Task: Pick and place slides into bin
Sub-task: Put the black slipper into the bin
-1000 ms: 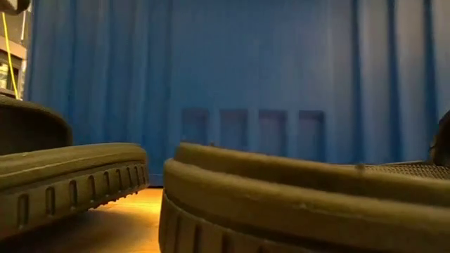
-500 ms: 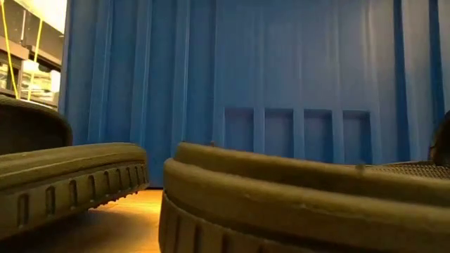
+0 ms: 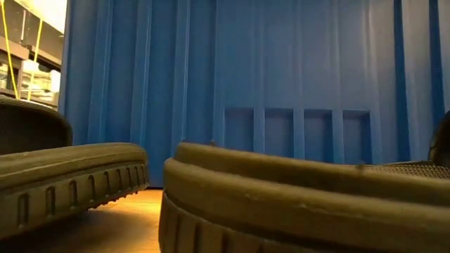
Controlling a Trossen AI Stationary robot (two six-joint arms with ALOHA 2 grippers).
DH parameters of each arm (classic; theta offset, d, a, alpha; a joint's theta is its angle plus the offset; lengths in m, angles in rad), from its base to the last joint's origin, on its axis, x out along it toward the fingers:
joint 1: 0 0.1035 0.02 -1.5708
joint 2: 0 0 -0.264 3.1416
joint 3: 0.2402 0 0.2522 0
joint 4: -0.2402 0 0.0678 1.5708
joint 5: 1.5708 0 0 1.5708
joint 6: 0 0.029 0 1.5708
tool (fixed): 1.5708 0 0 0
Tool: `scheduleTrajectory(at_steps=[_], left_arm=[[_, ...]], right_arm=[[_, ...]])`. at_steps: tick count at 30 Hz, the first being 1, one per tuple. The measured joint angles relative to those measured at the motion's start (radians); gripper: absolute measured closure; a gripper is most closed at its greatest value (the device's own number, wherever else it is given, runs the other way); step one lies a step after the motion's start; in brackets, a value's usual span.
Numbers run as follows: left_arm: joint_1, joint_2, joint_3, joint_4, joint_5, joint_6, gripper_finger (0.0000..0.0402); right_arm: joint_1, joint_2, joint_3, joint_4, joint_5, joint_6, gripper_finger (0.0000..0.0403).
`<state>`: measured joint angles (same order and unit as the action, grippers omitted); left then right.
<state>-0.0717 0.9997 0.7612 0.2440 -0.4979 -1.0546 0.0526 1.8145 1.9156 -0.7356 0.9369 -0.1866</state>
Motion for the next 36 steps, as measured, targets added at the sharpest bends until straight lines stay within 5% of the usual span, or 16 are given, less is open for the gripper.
scheduleTrajectory(at_steps=[10, 22, 36], left_arm=[[0.000, 0.063, 0.000, 0.078, 0.048, -0.040, 0.0265], [0.000, 0.111, 0.000, 0.161, 0.071, -0.050, 0.0154], [0.001, 0.111, 0.000, 0.096, 0.070, -0.053, 0.0178]], right_arm=[[0.017, 0.000, 0.000, 0.059, -0.012, -0.027, 0.0403], [0.025, 0.002, 0.000, 0.042, 0.022, -0.042, 0.0403], [0.059, 0.002, 0.000, -0.006, 0.053, -0.058, 0.0403]])
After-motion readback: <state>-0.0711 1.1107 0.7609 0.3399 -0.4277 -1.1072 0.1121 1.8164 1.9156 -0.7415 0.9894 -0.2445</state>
